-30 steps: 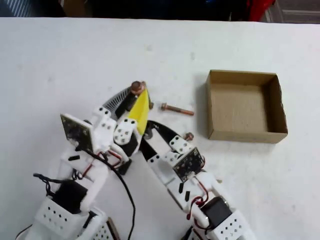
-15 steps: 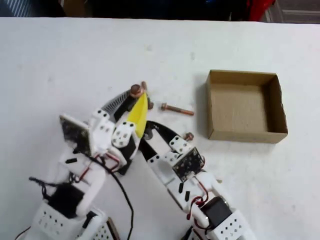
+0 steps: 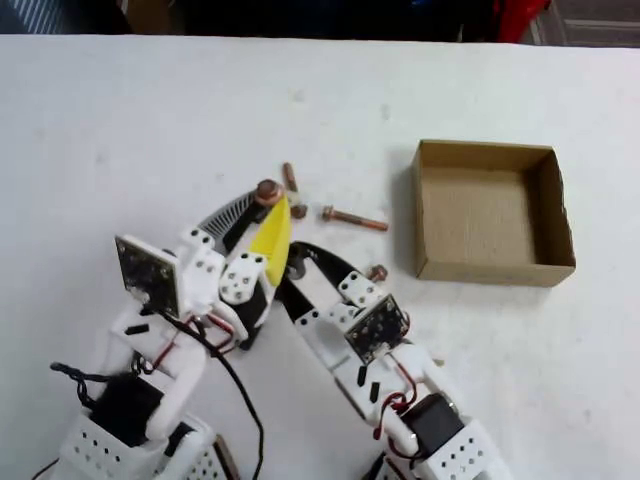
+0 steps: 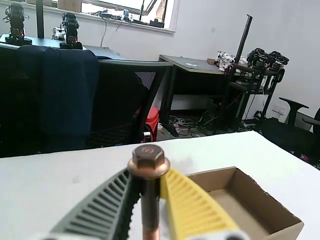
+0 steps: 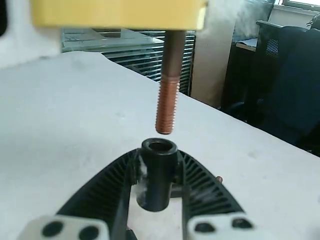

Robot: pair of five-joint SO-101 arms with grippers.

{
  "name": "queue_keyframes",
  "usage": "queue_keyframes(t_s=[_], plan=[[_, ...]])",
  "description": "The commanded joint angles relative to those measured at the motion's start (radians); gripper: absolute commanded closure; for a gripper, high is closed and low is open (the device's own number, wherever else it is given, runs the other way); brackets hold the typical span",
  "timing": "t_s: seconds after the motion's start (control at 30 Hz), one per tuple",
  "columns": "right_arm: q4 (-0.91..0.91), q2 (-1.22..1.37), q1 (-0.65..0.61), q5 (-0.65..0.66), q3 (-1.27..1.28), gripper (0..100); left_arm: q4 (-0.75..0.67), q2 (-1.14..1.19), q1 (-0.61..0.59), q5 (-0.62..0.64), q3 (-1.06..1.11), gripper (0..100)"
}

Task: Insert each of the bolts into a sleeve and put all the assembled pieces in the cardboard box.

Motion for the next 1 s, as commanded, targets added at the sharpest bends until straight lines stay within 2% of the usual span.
queue_keyframes(t_s=[0.0, 0.57, 0.8, 0.97], plan=[[-0.001, -0.013, -0.005, -0.006, 0.009, 98.1, 0.009, -0.025, 0.013, 0.014, -0.057, 98], [-0.001, -0.013, -0.005, 0.0, 0.009, 98.1, 0.052, -0.025, 0.013, 0.054, -0.061, 98], [-0.001, -0.013, -0.005, 0.0, 0.009, 98.1, 0.055, -0.027, 0.074, 0.049, -0.057, 98], [-0.001, -0.013, -0.005, 0.0, 0.009, 98.1, 0.117, -0.027, 0.074, 0.048, -0.063, 98]])
